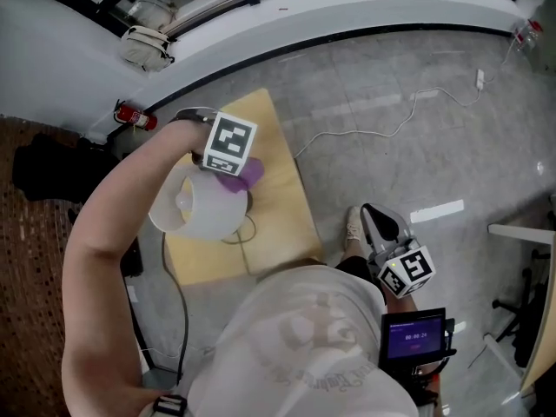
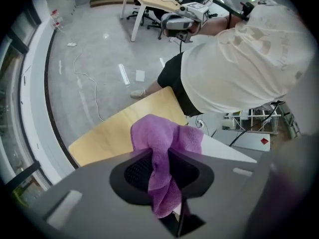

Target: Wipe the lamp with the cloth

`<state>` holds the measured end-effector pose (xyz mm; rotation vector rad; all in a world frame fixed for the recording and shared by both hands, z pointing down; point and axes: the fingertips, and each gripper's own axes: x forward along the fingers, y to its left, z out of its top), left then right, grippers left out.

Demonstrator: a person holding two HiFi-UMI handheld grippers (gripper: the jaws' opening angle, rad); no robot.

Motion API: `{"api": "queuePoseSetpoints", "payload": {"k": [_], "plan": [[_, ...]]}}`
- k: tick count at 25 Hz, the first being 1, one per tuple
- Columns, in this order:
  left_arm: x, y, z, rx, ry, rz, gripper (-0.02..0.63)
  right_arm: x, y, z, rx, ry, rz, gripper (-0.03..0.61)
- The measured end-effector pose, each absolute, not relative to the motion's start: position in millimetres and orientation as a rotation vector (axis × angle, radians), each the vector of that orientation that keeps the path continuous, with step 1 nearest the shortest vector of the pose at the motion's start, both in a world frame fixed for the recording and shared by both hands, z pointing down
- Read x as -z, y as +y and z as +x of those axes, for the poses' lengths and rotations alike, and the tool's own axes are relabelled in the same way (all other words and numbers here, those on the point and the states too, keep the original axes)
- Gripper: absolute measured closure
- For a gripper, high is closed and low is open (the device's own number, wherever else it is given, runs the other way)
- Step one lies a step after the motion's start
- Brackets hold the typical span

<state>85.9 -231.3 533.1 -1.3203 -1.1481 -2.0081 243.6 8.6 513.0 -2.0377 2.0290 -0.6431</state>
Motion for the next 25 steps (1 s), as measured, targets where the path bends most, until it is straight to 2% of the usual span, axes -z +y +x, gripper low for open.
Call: {"api": "queuePoseSetpoints", "payload": {"k": [6, 12, 20, 25], "plan": [[-561, -228, 111, 1.862, -1.073, -1.391, 0.525, -522, 13, 245, 0.667, 2.003, -2.035, 0.563], [-477, -213, 157, 1.637, -0.954, -1.825, 0.525, -515, 7, 244, 0.646, 2.035, -2.024, 0.563], [-368, -187, 105, 1.505, -0.957, -1.902, 0.525, -499, -13, 210, 0.587, 2.147, -1.966, 0.563], [-362, -164, 58, 1.449, -0.950, -1.733, 0.525, -494, -21, 175, 0.558, 2.187, -1.951, 0.563]]}}
